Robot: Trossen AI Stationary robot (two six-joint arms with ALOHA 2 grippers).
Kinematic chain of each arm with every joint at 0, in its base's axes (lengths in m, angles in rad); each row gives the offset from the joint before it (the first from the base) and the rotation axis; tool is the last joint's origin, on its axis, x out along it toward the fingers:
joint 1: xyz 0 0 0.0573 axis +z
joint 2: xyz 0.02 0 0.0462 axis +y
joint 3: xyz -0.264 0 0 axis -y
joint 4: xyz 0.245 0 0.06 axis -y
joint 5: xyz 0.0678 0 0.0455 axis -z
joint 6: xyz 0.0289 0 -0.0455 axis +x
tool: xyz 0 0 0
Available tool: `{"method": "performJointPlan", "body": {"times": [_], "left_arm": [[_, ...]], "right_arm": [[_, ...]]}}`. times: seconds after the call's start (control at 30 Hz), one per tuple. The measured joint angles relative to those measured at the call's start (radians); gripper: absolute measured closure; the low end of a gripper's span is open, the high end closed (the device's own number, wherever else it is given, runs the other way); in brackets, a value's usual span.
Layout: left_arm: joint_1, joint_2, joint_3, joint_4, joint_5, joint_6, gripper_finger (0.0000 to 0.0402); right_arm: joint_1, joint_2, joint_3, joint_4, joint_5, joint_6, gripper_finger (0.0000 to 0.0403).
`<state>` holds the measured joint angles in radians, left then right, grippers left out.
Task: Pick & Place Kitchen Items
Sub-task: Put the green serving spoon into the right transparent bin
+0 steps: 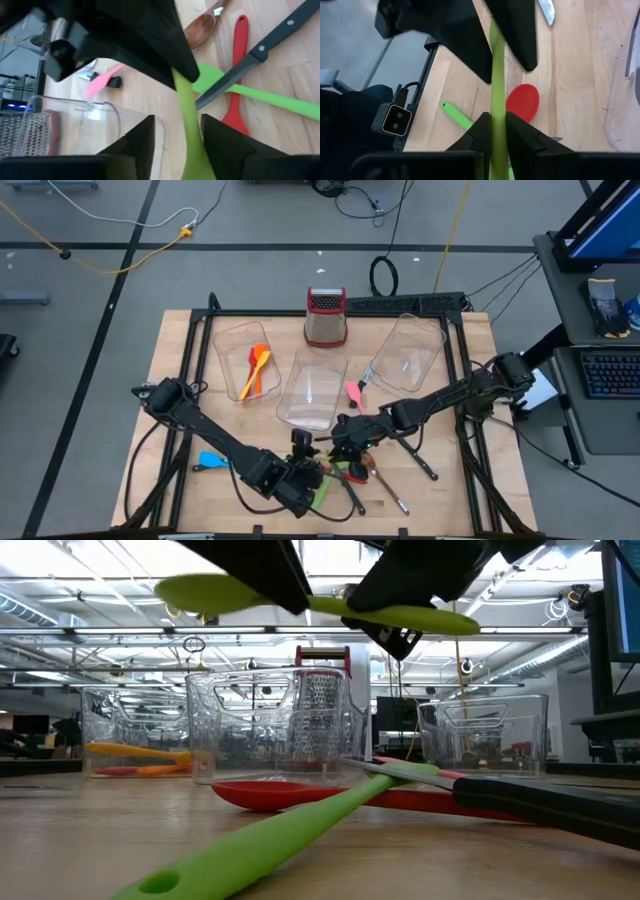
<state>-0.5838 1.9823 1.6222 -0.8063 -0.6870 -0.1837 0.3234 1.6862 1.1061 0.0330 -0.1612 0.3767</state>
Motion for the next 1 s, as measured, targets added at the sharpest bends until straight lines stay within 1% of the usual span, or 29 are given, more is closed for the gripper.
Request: {"method": "performJointPlan", "body": {"times": [0.17,0.33,0.63,0.73,0.8,0.87,1.0], "left_arm": [[0.000,-0.050,0.000,-0.004,-0.004,0.006,0.0201],[0.001,-0.102,0.000,-0.002,-0.026,-0.003,0.0182],[0.001,-0.105,0.000,-0.018,-0.032,0.022,0.0184],[0.001,-0.121,0.000,-0.080,-0.064,0.020,0.0184],[0.000,-0.147,0.000,-0.144,-0.083,-0.025,0.0188],[0.000,-0.181,0.000,-0.212,-0.095,-0.108,0.0194],[0.000,-0.238,0.000,-0.315,-0.117,-0.261,0.0209]], "right_arm": [[0.006,-0.001,0.001,-0.004,-0.003,0.001,0.0372],[0.022,0.002,0.000,-0.023,-0.017,0.002,0.0373],[0.028,0.001,0.000,-0.016,0.002,0.002,0.0373],[0.037,-0.004,0.000,-0.024,0.004,0.003,0.0373],[0.048,-0.013,0.000,-0.037,0.011,0.007,0.0373],[0.066,-0.024,0.000,-0.068,0.059,0.029,0.0374],[0.102,-0.068,-0.001,-0.181,0.211,0.087,0.0374]]}}
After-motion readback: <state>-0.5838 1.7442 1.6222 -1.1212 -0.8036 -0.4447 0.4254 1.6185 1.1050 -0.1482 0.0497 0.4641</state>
